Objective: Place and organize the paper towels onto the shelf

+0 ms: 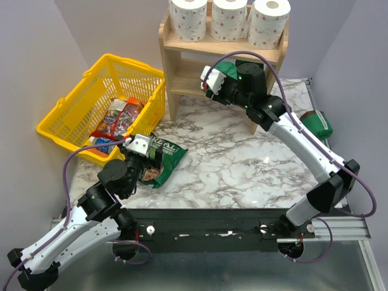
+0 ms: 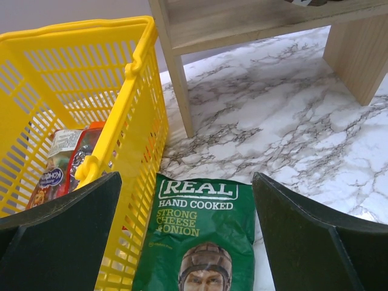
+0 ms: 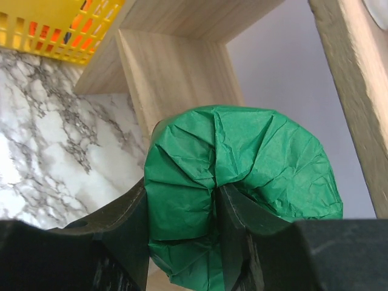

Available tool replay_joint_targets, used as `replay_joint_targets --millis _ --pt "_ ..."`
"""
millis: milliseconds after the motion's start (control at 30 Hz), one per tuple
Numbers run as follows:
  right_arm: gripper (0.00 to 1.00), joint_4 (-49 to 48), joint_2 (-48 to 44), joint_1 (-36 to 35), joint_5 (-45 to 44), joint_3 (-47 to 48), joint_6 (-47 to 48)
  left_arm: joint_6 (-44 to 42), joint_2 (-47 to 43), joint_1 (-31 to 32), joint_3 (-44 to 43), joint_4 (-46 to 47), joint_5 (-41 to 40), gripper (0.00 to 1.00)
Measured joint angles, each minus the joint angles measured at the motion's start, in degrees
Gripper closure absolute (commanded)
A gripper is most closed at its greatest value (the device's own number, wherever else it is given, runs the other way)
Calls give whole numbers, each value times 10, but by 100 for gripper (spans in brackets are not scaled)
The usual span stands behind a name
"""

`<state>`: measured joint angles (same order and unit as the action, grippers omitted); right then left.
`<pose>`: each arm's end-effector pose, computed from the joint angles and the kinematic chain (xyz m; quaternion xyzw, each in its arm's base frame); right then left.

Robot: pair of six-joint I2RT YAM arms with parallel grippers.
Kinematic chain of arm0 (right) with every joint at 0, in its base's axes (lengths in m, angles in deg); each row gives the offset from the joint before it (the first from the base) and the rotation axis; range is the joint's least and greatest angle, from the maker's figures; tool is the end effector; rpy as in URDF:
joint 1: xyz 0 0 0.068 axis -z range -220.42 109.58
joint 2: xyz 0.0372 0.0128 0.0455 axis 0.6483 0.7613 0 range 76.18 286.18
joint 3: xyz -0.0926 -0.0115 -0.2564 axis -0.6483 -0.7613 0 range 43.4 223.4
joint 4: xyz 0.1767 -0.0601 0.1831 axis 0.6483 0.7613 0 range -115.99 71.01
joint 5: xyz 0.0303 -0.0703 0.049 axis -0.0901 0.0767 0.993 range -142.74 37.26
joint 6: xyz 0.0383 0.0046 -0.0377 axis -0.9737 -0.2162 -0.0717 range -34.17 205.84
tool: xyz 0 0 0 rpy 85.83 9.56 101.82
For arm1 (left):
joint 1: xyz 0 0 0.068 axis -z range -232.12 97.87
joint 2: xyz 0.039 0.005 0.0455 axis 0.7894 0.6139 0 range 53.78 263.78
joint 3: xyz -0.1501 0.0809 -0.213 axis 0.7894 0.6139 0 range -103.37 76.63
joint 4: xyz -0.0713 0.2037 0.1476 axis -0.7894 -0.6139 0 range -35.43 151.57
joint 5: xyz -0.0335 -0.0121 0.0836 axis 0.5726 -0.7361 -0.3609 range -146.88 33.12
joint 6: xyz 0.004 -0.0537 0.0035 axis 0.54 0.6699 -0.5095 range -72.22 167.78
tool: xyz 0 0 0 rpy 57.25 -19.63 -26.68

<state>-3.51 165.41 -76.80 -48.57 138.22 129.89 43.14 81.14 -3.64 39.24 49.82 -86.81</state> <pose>0.2876 0.2152 0.4293 -0.5349 0.5989 -0.0106 0.5959 0.0935 -0.0789 0.3334 0.1492 0.7005 -0.0793 0.6934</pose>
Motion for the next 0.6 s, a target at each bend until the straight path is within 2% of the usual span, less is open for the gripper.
replay_joint_targets --millis 400,600 --pt "46 -2 103 0 -33 58 47 1 -3 0 0 0 1 1" --pt "37 -8 118 0 -70 77 60 2 -9 0 0 0 1 1"
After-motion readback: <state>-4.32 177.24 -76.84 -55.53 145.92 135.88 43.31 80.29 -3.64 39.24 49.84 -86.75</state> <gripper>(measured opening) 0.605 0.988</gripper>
